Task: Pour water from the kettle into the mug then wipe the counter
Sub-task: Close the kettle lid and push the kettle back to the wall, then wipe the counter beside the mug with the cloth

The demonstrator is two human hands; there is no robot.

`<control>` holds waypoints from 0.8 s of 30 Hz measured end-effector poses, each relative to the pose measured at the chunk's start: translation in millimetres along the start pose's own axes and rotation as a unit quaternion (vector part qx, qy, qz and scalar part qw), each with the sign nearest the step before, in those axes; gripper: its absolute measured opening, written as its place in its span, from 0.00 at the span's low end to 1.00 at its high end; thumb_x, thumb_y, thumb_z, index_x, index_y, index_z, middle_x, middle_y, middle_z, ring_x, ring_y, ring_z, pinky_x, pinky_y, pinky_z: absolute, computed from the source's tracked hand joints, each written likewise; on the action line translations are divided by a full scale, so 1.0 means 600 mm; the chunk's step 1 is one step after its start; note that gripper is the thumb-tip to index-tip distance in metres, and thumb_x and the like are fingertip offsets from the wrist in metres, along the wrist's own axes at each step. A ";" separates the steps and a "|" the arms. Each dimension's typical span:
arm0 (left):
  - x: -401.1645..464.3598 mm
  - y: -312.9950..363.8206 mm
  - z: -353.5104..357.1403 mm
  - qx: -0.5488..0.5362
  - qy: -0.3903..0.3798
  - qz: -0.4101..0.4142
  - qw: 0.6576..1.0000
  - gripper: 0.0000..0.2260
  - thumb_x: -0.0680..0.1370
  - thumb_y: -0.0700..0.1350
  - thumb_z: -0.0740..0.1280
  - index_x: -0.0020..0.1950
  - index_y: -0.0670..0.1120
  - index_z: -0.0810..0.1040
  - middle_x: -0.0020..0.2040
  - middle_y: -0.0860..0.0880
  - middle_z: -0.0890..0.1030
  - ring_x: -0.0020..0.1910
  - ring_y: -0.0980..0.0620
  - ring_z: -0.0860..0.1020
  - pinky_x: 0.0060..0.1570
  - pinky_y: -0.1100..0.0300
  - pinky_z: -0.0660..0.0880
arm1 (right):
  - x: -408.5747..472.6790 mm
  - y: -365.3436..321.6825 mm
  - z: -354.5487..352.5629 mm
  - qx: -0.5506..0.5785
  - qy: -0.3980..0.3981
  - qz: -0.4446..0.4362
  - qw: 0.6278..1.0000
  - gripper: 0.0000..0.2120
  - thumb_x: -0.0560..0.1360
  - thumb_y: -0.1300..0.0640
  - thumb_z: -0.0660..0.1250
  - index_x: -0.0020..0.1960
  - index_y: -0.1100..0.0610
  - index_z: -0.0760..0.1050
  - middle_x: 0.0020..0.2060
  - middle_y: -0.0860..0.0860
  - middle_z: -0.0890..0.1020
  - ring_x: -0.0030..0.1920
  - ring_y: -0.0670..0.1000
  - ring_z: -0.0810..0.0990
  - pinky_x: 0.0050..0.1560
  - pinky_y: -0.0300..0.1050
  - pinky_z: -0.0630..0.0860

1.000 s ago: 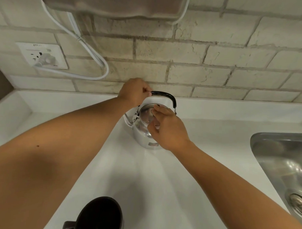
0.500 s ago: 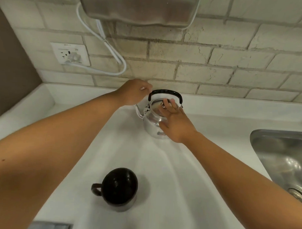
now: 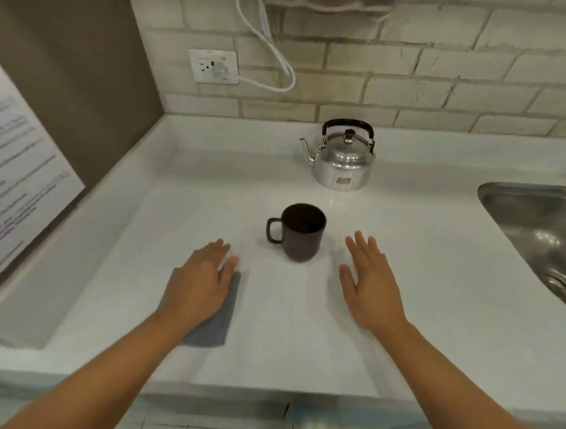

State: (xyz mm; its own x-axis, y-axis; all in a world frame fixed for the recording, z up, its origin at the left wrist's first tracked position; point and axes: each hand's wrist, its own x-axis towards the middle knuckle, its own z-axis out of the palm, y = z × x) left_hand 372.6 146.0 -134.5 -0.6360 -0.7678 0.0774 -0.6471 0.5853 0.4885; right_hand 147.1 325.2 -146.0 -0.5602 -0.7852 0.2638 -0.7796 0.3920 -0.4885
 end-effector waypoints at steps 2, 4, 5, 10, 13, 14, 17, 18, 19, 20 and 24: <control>-0.040 -0.032 0.028 0.080 -0.066 0.000 0.995 0.28 0.81 0.58 0.45 0.77 0.44 0.56 0.79 0.45 0.56 0.78 0.47 0.52 0.77 0.49 0.48 | -0.048 -0.002 0.020 -0.032 -0.039 0.027 0.998 0.25 0.81 0.51 0.55 0.76 0.56 0.55 0.76 0.52 0.55 0.76 0.53 0.47 0.73 0.51 0.46; -0.062 -0.047 0.046 0.134 -0.096 0.009 0.986 0.32 0.78 0.62 0.37 0.78 0.47 0.43 0.80 0.47 0.44 0.79 0.48 0.41 0.76 0.49 0.38 | -0.081 -0.002 0.034 -0.071 -0.073 0.034 0.994 0.27 0.81 0.48 0.53 0.76 0.56 0.52 0.77 0.53 0.53 0.76 0.54 0.46 0.73 0.51 0.44; -0.068 -0.048 0.049 0.149 -0.092 0.009 0.985 0.33 0.76 0.64 0.35 0.78 0.49 0.40 0.80 0.48 0.40 0.78 0.47 0.37 0.75 0.49 0.35 | -0.091 -0.002 0.037 -0.085 -0.084 0.035 0.992 0.28 0.80 0.46 0.52 0.76 0.57 0.52 0.77 0.54 0.52 0.76 0.55 0.45 0.73 0.51 0.44; -0.098 -0.041 0.048 0.154 -0.083 0.025 0.984 0.31 0.76 0.66 0.35 0.78 0.56 0.43 0.80 0.50 0.46 0.78 0.46 0.41 0.74 0.48 0.33 | -0.106 -0.005 0.036 -0.094 -0.091 0.024 0.991 0.29 0.80 0.45 0.52 0.76 0.58 0.53 0.77 0.55 0.53 0.76 0.56 0.46 0.73 0.50 0.44; -0.107 -0.060 0.046 0.136 -0.102 0.074 0.983 0.30 0.78 0.63 0.36 0.78 0.53 0.43 0.80 0.51 0.46 0.79 0.51 0.42 0.76 0.50 0.38 | -0.106 -0.005 0.037 -0.091 -0.099 0.024 0.991 0.29 0.80 0.45 0.51 0.76 0.59 0.52 0.76 0.54 0.55 0.75 0.55 0.48 0.74 0.49 0.44; -0.091 -0.068 0.044 0.144 -0.096 0.071 0.982 0.29 0.79 0.60 0.38 0.79 0.51 0.44 0.80 0.50 0.47 0.79 0.50 0.43 0.77 0.50 0.40 | -0.106 -0.006 0.037 -0.092 -0.101 0.024 0.990 0.29 0.80 0.44 0.50 0.76 0.58 0.52 0.76 0.54 0.54 0.75 0.54 0.48 0.74 0.49 0.44; 0.013 -0.071 0.038 0.180 -0.085 0.008 0.980 0.27 0.81 0.55 0.42 0.78 0.46 0.47 0.80 0.46 0.49 0.79 0.44 0.47 0.76 0.45 0.45 | -0.106 -0.006 0.036 -0.091 -0.104 0.026 0.990 0.29 0.80 0.44 0.50 0.76 0.58 0.51 0.77 0.53 0.53 0.76 0.53 0.46 0.73 0.47 0.41; 0.056 -0.062 0.041 0.182 -0.088 -0.012 0.979 0.26 0.81 0.54 0.42 0.78 0.46 0.47 0.80 0.46 0.49 0.79 0.43 0.47 0.76 0.43 0.45 | -0.106 -0.005 0.036 -0.090 -0.104 0.025 0.990 0.29 0.80 0.44 0.50 0.76 0.58 0.51 0.77 0.53 0.53 0.76 0.53 0.46 0.73 0.46 0.41; 0.095 -0.050 0.048 0.180 -0.096 -0.022 0.979 0.26 0.81 0.54 0.42 0.79 0.46 0.46 0.80 0.46 0.48 0.79 0.42 0.46 0.75 0.43 0.44 | -0.106 -0.005 0.036 -0.090 -0.103 0.022 0.990 0.29 0.80 0.44 0.50 0.76 0.58 0.51 0.77 0.53 0.53 0.76 0.53 0.46 0.73 0.46 0.40; 0.126 -0.036 0.059 0.180 -0.108 -0.017 0.978 0.27 0.81 0.54 0.41 0.79 0.47 0.45 0.81 0.46 0.46 0.79 0.42 0.45 0.75 0.43 0.43 | -0.105 -0.005 0.037 -0.089 -0.101 0.020 0.991 0.29 0.80 0.44 0.50 0.76 0.58 0.51 0.77 0.53 0.54 0.76 0.53 0.46 0.73 0.46 0.40; 0.163 -0.022 0.088 0.199 -0.130 0.059 0.970 0.27 0.80 0.58 0.39 0.79 0.50 0.45 0.81 0.49 0.46 0.79 0.45 0.44 0.76 0.45 0.42 | -0.106 0.001 0.042 -0.091 -0.101 0.019 0.991 0.30 0.80 0.43 0.49 0.76 0.58 0.51 0.77 0.53 0.53 0.76 0.53 0.46 0.73 0.45 0.40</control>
State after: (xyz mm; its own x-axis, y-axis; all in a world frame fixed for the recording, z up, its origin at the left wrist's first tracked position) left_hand 296.8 77.2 -179.4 -0.7670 -0.6276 -0.1337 -0.6409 0.7595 0.1112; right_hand 189.4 363.4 -183.8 -0.5369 -0.8409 0.0680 -0.8068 0.4881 -0.3328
